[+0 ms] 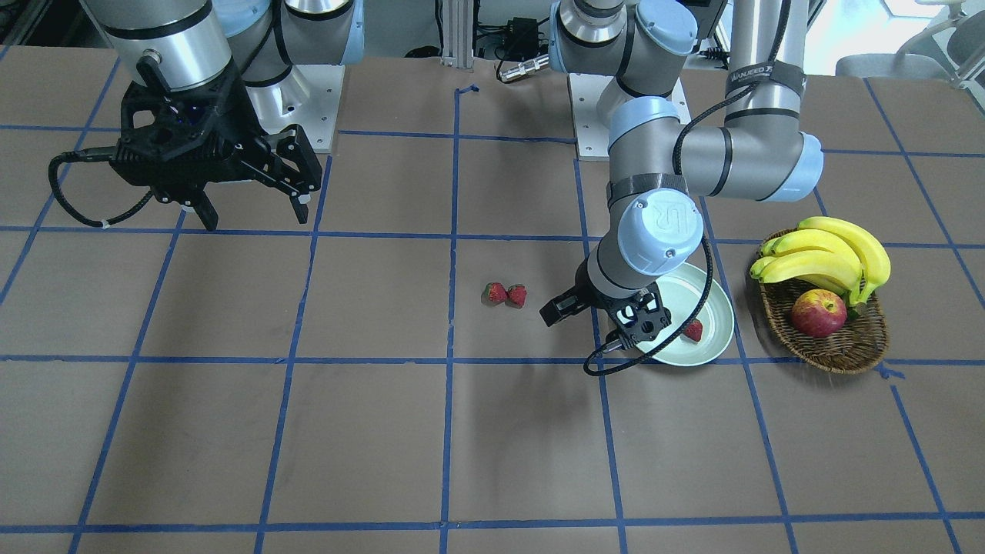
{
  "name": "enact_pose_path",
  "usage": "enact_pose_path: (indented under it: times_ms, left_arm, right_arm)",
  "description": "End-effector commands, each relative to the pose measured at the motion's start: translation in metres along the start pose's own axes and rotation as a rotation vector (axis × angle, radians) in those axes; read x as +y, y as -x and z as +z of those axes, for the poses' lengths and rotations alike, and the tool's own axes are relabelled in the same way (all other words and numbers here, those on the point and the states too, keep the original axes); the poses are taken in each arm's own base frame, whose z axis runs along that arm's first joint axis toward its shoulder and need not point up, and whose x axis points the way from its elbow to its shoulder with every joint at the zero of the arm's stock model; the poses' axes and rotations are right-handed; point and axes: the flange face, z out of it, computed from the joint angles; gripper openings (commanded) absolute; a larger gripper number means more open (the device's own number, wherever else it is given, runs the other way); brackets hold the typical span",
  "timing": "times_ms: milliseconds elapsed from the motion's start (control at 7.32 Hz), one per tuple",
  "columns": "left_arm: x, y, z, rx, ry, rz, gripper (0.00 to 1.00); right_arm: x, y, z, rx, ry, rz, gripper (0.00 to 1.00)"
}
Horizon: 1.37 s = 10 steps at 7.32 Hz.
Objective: Collect all strawberries into plate
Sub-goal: 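Reach the left gripper to the strawberry pair and grasp one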
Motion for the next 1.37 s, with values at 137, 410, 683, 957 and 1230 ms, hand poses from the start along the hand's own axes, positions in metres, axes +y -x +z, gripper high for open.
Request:
enact_pose_path:
  times_ms: [137, 410, 683, 957, 1230]
  left_arm:
    - [0.021, -0.005, 0.052, 0.102, 0.076, -0.167, 1.00]
    - [0.023, -0.003, 0.069, 0.106, 0.096, -0.201, 1.00]
    - [0.025, -0.005, 0.075, 0.102, 0.112, -0.210, 1.00]
    - [0.039, -0.007, 0.087, 0.078, 0.126, -0.193, 1.00]
    - [0.045, -0.007, 0.093, 0.066, 0.136, -0.186, 0.98]
  right_arm:
    - [0.000, 0.000, 0.002, 0.001, 0.004, -0.001, 1.00]
    - [0.000, 0.000, 0.002, 0.002, 0.004, 0.001, 1.00]
    - [0.000, 0.001, 0.002, 0.000, 0.004, -0.001, 1.00]
    - [0.000, 0.001, 0.002, 0.000, 0.004, -0.002, 1.00]
    - [0.000, 0.001, 0.002, 0.000, 0.004, -0.001, 1.00]
